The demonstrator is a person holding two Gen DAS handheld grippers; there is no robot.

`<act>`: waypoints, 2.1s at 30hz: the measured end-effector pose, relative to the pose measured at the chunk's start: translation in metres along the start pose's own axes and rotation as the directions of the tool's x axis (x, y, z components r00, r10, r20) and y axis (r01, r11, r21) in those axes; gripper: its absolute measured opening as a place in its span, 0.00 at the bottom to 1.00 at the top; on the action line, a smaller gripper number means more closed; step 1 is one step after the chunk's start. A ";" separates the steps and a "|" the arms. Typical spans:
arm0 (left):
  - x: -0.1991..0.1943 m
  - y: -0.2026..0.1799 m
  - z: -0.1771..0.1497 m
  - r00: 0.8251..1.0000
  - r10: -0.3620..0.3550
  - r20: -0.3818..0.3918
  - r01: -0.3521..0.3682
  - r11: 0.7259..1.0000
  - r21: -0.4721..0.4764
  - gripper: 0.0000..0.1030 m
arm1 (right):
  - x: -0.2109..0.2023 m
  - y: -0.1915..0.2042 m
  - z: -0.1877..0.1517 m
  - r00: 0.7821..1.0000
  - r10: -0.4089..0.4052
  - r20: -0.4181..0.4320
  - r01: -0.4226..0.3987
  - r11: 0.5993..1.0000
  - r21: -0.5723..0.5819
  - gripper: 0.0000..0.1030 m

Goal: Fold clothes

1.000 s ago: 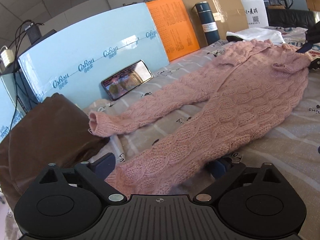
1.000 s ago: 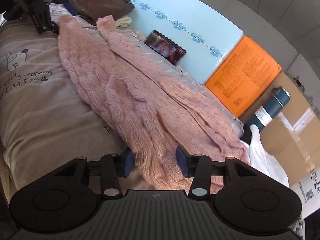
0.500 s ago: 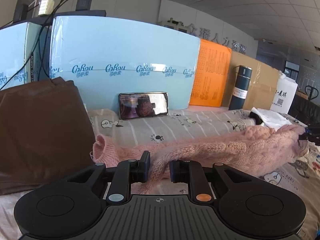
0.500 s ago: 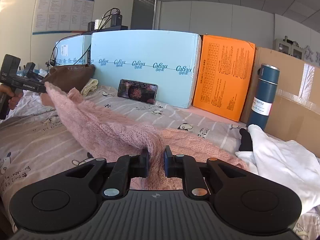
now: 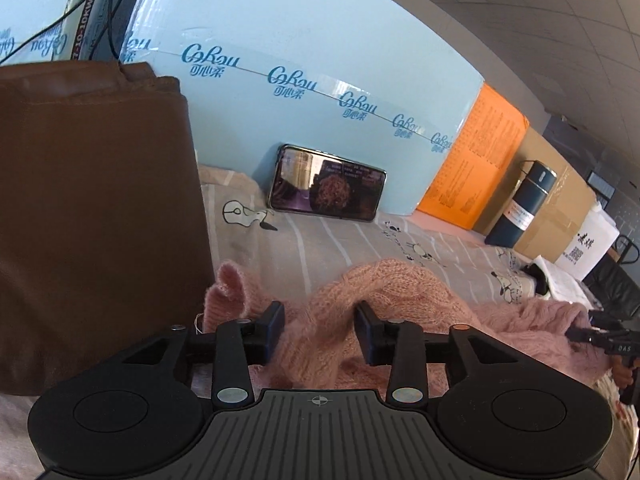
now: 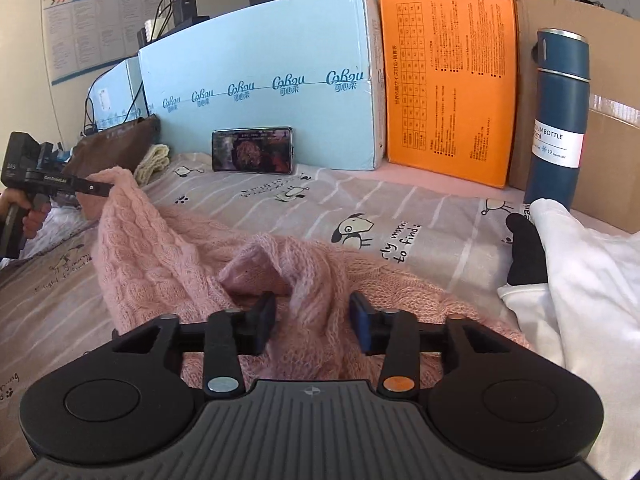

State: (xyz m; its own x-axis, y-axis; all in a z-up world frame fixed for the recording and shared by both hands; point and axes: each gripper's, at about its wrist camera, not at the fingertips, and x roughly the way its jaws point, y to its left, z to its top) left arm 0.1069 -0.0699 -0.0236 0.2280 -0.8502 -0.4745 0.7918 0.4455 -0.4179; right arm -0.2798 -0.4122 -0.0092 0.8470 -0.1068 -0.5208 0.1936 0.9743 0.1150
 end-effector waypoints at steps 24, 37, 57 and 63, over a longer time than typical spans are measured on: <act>-0.032 -0.018 -0.013 0.967 0.063 0.245 -0.081 0.995 0.065 0.13 | 0.019 0.036 0.014 0.996 0.088 -0.016 -0.089 0.989 -0.120 0.83; -0.083 -0.046 -0.034 0.928 -0.090 0.362 -0.010 0.964 0.265 0.13 | -0.016 0.047 0.006 0.992 0.123 0.032 -0.119 0.989 -0.087 0.12; -0.161 -0.048 -0.099 0.962 0.035 0.270 -0.153 0.890 0.430 0.86 | -0.134 0.117 -0.108 1.000 -0.002 0.019 0.000 0.997 0.081 0.12; -0.100 -0.077 -0.099 0.980 0.195 0.035 -0.154 0.635 0.757 0.87 | -0.135 0.124 -0.111 1.000 0.004 0.029 -0.005 0.998 0.060 0.25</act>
State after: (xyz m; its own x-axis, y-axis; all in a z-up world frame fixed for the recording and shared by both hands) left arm -0.0326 0.0084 -0.0207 0.3981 -0.7561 -0.5194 0.8967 0.2012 0.3943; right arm -0.4247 -0.2553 -0.0186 0.8616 -0.1089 -0.4958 0.2185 0.9612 0.1686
